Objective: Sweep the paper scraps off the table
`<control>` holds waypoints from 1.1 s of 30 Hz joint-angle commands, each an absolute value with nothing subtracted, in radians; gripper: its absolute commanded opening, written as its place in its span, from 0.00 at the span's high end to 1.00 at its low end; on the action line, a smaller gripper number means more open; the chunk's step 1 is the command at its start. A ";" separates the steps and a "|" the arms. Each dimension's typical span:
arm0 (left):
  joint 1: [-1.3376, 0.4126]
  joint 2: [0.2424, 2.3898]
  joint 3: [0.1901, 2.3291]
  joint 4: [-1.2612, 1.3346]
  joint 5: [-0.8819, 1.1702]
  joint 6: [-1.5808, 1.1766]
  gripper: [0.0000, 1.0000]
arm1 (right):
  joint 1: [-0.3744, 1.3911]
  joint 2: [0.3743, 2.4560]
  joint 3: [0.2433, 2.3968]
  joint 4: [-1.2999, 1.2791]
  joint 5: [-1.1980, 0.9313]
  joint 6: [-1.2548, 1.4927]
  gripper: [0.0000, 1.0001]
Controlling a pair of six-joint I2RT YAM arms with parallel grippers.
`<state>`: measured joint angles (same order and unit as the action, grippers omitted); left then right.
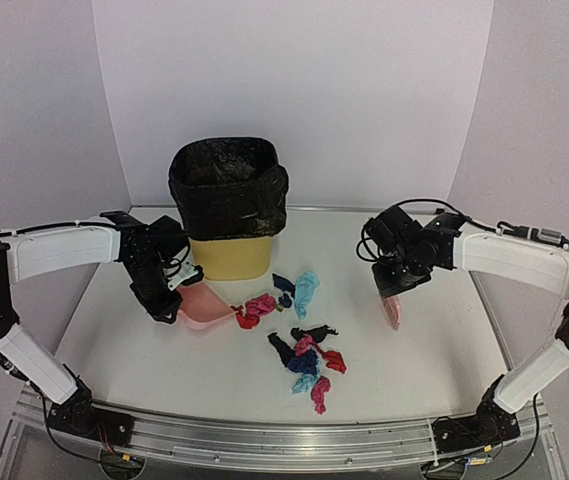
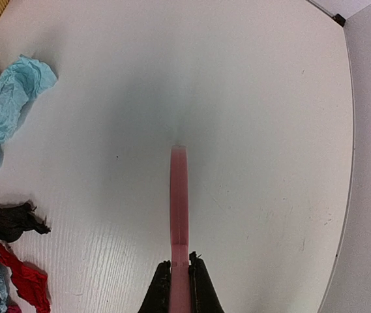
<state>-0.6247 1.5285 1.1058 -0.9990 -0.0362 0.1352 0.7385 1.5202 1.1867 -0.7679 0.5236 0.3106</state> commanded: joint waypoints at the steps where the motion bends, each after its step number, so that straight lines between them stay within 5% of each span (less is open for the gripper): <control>1: -0.623 1.434 1.075 -1.048 -0.005 0.273 1.00 | 0.719 1.575 1.269 -0.745 0.489 0.277 1.00; 33: -0.766 1.692 1.088 -0.988 -0.086 0.335 1.00 | 0.683 2.077 1.813 -0.744 0.215 0.141 1.00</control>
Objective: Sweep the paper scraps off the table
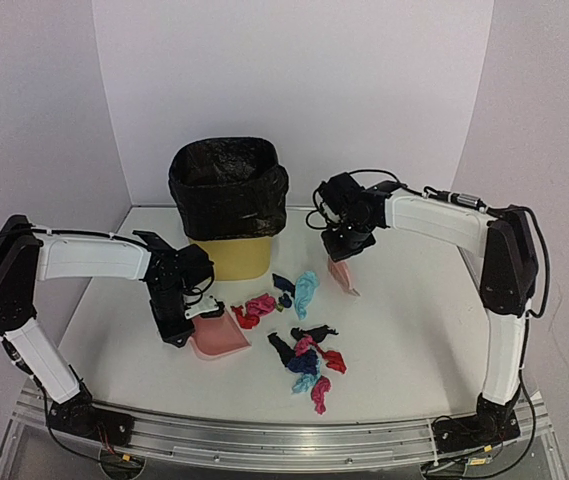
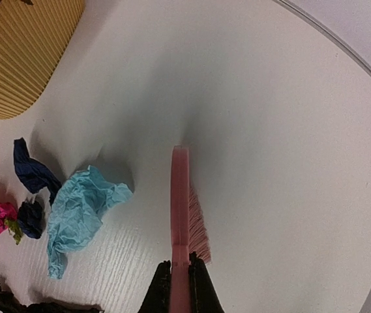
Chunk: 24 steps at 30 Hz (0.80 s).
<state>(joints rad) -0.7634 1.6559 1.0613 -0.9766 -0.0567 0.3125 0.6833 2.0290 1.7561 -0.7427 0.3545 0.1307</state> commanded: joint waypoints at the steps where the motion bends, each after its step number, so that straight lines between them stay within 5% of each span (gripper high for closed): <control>1: -0.765 1.697 1.088 -0.988 -0.086 0.336 1.00 | 0.685 2.089 1.826 -0.744 0.189 0.142 1.00; 14: -0.765 1.702 1.095 -0.966 -0.055 0.345 1.00 | 0.834 2.149 1.904 -0.745 0.146 0.077 1.00; 24: -0.765 1.709 1.095 -0.957 -0.047 0.343 1.00 | 0.937 2.156 1.932 -0.743 0.118 0.323 1.00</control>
<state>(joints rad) -0.7635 1.7031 1.0794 -0.9401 -0.0459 0.3260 0.8968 2.1160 1.8914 -0.7204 0.1701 0.1595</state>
